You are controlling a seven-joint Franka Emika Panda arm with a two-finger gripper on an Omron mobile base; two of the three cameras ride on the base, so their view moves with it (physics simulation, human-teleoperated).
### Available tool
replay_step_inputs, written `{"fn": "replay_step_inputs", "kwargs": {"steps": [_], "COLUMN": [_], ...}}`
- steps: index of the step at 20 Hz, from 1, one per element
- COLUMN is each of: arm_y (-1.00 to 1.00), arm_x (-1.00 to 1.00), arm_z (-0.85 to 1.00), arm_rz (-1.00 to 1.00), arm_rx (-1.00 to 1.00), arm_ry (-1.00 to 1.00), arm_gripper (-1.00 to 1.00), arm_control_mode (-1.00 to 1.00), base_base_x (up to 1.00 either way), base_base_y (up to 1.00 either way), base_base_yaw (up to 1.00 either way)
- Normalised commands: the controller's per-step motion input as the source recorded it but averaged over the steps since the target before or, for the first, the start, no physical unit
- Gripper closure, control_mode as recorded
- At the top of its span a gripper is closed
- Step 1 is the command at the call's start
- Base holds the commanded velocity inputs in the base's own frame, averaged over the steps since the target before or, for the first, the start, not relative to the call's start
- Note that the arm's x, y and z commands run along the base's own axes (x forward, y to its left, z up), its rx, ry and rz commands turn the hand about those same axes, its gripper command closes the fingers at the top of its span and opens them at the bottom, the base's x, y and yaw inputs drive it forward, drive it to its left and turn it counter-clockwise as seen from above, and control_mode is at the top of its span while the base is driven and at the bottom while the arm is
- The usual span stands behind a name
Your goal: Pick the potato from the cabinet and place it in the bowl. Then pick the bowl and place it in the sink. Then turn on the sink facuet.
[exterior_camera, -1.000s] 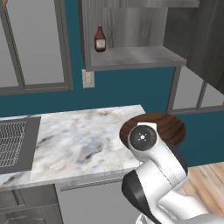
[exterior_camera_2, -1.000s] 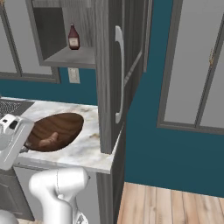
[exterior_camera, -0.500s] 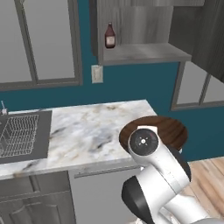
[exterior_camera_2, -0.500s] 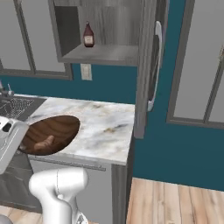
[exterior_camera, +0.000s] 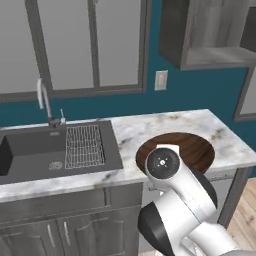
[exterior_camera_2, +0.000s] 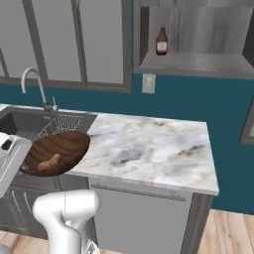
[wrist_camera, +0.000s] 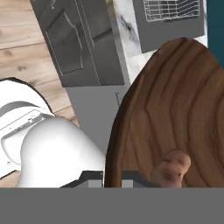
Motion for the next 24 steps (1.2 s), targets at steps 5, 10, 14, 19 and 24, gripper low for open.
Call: {"fn": "replay_step_inputs", "kwargs": {"steps": [5, 10, 14, 19, 24], "arm_y": [0.0, 0.0, 0.0, 0.0, 0.0], "arm_x": [0.0, 0.0, 0.0, 0.0, 0.0], "arm_z": [0.0, 0.0, 0.0, 0.0, 0.0], "arm_rz": [0.0, 0.0, 0.0, 0.0, 0.0], "arm_rx": [0.0, 0.0, 0.0, 0.0, 0.0], "arm_ry": [0.0, 0.0, 0.0, 0.0, 0.0], "arm_gripper": [1.0, 1.0, 1.0, 1.0, 1.0], "arm_control_mode": [1.0, 1.0, 1.0, 1.0, 1.0], "base_base_x": [-0.08, -0.01, 0.0, 0.0, 0.04], "base_base_y": [0.94, 0.82, 0.62, 0.58, 0.45], "base_base_yaw": [0.0, 0.0, 0.0, 0.0, -0.03]}}
